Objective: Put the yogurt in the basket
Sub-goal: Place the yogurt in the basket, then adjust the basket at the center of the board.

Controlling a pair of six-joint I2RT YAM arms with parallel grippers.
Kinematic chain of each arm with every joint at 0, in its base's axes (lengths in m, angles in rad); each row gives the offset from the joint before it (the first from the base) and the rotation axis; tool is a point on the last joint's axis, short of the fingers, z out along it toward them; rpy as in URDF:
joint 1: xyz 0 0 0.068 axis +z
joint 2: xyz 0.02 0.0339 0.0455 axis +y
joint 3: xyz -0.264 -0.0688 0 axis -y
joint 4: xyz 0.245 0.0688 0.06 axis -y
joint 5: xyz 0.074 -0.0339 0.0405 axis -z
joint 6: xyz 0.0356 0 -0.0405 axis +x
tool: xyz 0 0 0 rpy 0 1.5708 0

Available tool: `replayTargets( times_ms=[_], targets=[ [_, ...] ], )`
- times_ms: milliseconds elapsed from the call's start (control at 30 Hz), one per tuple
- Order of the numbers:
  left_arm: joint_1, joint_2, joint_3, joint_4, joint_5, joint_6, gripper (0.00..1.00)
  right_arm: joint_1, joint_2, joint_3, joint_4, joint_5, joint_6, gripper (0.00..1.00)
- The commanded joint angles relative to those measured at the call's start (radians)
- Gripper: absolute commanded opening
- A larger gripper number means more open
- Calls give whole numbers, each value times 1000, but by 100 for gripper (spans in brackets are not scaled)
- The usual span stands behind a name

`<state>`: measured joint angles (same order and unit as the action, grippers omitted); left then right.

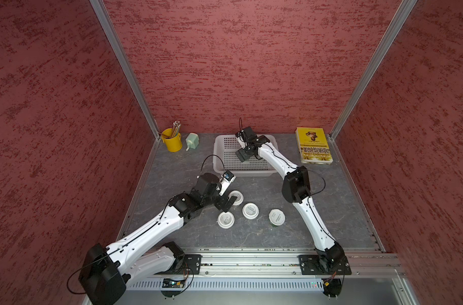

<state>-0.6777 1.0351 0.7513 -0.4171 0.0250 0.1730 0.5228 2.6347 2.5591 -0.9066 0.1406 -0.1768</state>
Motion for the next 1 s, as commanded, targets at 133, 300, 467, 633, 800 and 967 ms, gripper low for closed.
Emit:
replayTargets(
  times_ms=[133, 300, 467, 633, 800, 967],
  targets=[
    [7, 0, -15, 29, 15, 1, 100, -1, -48, 32, 56, 2, 7, 97],
    [8, -2, -14, 40, 13, 2, 100, -1, -57, 27, 87, 17, 10, 97],
    [12, -9, 3, 55, 3, 5, 100, -1, -92, 25, 125, 15, 26, 97],
    [63, 3, 74, 50, -6, -17, 100, 0, -157, 20, 132, 20, 48, 98],
    [200, 103, 212, 3, -22, -120, 100, -7, -330, -121, 126, 108, 112, 97],
    [307, 261, 363, -76, 22, -166, 100, -68, -564, -412, 128, 64, 206, 96]
  ],
)
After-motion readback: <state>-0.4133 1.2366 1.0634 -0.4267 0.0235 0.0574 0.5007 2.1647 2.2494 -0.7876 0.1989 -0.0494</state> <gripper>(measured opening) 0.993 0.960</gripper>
